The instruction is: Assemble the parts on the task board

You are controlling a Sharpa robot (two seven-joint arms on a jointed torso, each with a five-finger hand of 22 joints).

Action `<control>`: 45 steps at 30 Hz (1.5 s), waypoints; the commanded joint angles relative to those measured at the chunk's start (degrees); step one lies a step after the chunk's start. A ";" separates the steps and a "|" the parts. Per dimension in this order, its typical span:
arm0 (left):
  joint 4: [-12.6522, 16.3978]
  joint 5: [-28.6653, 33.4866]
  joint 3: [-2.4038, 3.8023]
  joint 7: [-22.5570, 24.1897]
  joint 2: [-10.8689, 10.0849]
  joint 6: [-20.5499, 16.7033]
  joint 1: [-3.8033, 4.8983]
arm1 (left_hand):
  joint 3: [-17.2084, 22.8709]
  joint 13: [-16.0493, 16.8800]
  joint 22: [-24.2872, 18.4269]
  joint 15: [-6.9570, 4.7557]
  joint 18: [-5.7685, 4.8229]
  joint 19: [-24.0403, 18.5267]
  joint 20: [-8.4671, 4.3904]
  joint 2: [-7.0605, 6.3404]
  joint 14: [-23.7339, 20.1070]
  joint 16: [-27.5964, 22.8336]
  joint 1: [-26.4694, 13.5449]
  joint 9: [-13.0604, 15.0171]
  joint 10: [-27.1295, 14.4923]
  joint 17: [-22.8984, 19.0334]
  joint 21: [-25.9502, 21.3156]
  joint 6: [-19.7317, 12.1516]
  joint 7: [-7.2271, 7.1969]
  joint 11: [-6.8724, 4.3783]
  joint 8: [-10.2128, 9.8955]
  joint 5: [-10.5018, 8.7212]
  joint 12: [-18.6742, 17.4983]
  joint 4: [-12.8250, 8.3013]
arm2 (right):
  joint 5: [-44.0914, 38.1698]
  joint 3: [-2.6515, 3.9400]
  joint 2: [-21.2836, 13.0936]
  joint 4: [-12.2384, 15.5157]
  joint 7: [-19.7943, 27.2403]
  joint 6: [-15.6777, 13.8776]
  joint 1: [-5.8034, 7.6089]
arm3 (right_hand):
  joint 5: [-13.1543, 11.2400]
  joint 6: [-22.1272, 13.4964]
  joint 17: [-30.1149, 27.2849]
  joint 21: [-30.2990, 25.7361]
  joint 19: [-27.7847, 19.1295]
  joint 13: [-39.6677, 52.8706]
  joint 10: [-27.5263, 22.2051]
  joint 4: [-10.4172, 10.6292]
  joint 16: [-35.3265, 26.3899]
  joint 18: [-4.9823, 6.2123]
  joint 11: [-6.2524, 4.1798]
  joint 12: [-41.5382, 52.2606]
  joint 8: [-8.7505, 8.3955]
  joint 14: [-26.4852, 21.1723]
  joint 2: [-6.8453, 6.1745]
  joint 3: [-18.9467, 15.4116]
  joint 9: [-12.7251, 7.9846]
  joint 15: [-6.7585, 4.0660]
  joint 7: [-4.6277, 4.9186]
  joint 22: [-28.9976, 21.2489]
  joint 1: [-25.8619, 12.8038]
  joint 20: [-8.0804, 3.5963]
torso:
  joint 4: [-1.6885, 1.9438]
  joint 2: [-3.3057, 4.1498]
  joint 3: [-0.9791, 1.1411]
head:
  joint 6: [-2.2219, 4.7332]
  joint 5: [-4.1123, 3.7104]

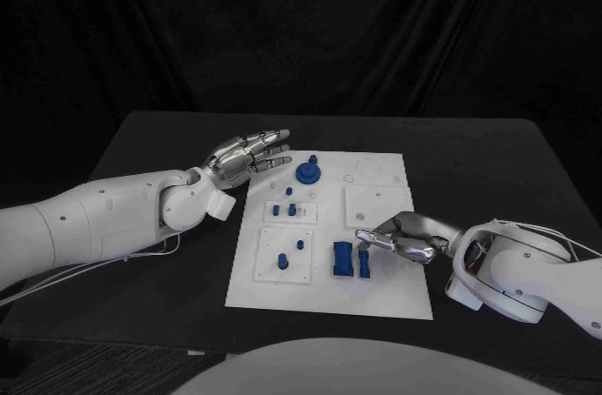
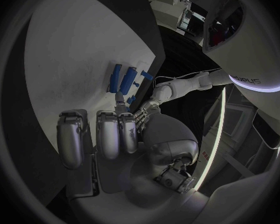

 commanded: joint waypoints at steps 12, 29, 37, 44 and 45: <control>0.20 0.33 0.05 0.66 0.00 0.54 -0.12 | 0.35 0.09 -0.08 0.24 -0.76 0.18 -0.19 0.05 0.04 0.40 -0.66 0.06 0.13 0.06 0.30 0.30 0.93 0.36 0.33 0.24 0.45 -0.05 | 0.52 -0.01 0.24 -0.33 -4.40 3.30 -0.55 | 0.81 -0.45 7.38 -0.47 5.78 15.08 6.16 -0.20 0.05 -0.24 -0.28 0.15 -0.38 4.56 0.24 -0.17 -0.32 -0.48 0.08 14.87 0.82 -0.33 | -0.06 -0.09 0.01 | 0.00 0.13; 0.15 0.33 0.05 2.25 -0.10 0.80 -0.27 | 0.75 0.25 0.07 0.30 -0.74 0.44 -0.18 -0.36 0.32 0.79 -0.84 0.17 0.89 0.12 0.44 1.15 1.19 0.71 0.73 0.28 1.58 -0.51 | 0.18 0.00 0.12 -0.91 0.35 -1.54 -0.64 | -3.13 1.34 6.22 -2.07 5.02 15.08 6.16 -0.07 -0.35 0.18 0.11 0.15 0.00 4.34 0.49 -1.14 -0.81 -0.15 0.55 14.31 0.54 -0.01 | -0.03 -0.25 0.02 | 0.00 0.18; 1.10 0.33 0.06 6.73 -0.98 0.04 -0.40 | 0.69 0.46 0.37 0.00 -0.55 1.07 -0.21 -1.45 1.36 1.95 -1.56 0.32 2.67 0.29 0.77 2.78 1.27 1.11 1.45 0.07 3.52 -0.86 | 12.51 0.02 -1.54 -0.51 15.67 -11.81 0.41 | -2.95 8.54 -7.04 -11.81 0.24 11.42 3.81 -0.15 -5.90 2.61 2.14 -3.61 2.72 1.43 0.23 -1.61 0.17 1.65 1.71 10.92 3.18 1.31 | -0.05 -1.49 0.14 | 0.00 0.23; 2.45 0.06 0.06 13.23 -1.80 -2.99 -0.41 | -0.31 0.75 0.46 -1.58 0.39 1.44 -0.36 -2.04 2.18 2.72 -2.32 0.55 4.73 0.39 1.00 5.65 1.17 1.46 2.56 0.09 5.83 0.37 | 31.87 0.02 -2.59 -0.72 32.80 -17.52 3.97 | -3.62 11.30 -25.70 -30.79 -7.42 -2.68 -5.21 -0.13 -19.60 6.07 2.09 -19.29 3.46 -2.26 0.38 -2.08 0.91 1.57 1.47 3.16 5.45 1.73 | -0.44 -2.64 0.44 | 0.00 0.30; 2.53 -0.52 0.06 14.45 -1.80 -3.82 -0.41 | -0.77 0.84 0.29 -2.26 0.98 1.28 -0.47 -2.26 2.28 2.77 -2.46 0.63 5.44 0.39 0.94 6.71 1.11 1.49 2.94 0.09 6.51 1.03 | 33.89 0.02 -2.62 -0.98 34.87 -18.42 4.34 | -3.72 11.33 -28.34 -33.90 -8.69 -4.14 -6.24 -0.15 -21.77 6.56 2.12 -20.97 3.60 -3.06 0.33 -2.25 0.99 1.67 1.53 1.84 5.49 1.83 | -0.48 -2.74 0.47 | 0.00 0.28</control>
